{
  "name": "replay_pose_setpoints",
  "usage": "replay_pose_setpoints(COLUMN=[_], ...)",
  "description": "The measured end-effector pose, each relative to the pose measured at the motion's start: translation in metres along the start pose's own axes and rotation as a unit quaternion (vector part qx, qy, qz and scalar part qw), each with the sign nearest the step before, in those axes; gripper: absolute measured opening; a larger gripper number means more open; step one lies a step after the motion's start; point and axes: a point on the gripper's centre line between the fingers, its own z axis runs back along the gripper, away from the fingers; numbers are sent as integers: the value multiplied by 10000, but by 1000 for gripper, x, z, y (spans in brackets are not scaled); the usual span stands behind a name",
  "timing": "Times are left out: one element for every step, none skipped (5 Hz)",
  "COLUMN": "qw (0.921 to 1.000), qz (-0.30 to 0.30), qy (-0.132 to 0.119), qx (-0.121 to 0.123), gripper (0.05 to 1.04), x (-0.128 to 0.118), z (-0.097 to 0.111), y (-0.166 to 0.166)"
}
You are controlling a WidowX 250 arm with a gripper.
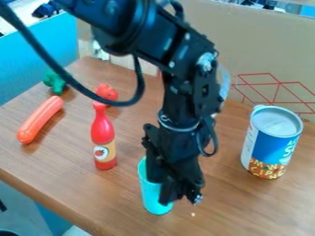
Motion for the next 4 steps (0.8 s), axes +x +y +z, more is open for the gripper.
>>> replay_pose_setpoints(qw=[9996, 9979, 9933, 9772], qz=[-156, -390, -776, -1785], qy=[-247, -464, -691, -1046], qx=[43, 230, 512, 473], gripper=[155, 84, 82, 82], x=[1, -1, -2, 0], z=[5, 18, 34, 50], y=[-2, -7, -18, -43])
